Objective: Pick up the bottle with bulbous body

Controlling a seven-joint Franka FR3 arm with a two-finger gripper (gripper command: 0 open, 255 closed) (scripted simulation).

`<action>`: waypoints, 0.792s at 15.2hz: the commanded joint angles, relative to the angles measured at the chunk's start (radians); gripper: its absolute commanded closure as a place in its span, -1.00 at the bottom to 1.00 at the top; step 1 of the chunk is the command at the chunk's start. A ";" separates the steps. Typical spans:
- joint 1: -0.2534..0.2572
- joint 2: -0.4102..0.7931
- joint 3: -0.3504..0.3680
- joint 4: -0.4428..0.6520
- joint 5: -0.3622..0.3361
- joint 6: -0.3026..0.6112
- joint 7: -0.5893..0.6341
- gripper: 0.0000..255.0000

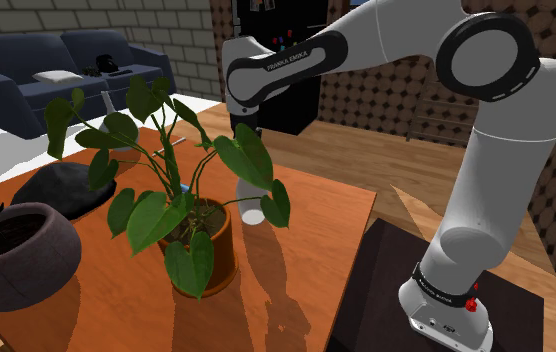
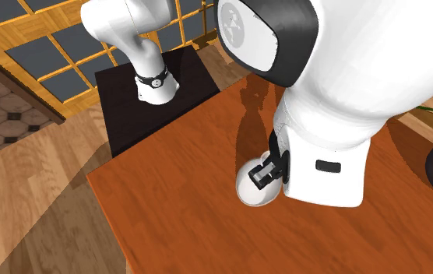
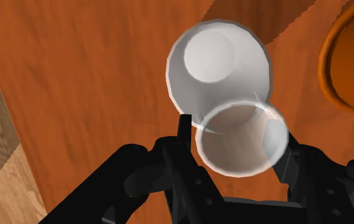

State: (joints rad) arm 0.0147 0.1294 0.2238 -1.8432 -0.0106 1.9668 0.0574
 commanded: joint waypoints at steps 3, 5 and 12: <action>0.000 0.001 0.000 -0.001 0.000 0.001 0.000 1.00; 0.000 0.001 0.000 -0.002 0.000 0.001 0.000 1.00; -0.001 -0.015 0.000 0.060 0.004 -0.076 -0.002 1.00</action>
State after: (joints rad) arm 0.0144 0.1166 0.2244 -1.7926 -0.0072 1.9020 0.0562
